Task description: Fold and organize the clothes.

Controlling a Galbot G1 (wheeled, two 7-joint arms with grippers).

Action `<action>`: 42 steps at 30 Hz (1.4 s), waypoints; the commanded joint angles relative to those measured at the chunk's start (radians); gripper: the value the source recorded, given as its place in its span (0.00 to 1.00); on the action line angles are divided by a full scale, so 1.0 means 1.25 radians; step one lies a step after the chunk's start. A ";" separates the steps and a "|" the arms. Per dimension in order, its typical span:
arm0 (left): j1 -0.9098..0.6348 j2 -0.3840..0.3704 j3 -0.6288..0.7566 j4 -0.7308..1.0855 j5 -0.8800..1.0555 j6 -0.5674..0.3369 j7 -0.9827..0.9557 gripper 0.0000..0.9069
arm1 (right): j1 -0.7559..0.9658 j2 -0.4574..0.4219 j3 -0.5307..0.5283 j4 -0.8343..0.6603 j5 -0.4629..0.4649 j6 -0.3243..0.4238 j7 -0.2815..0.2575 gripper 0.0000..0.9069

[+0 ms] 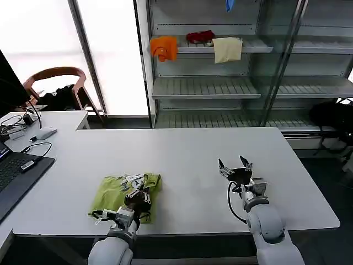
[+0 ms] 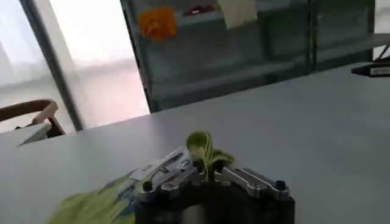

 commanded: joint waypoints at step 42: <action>0.047 0.113 -0.411 0.110 -0.486 -0.012 0.093 1.00 | 0.034 -0.007 0.004 -0.055 -0.022 0.008 -0.007 1.00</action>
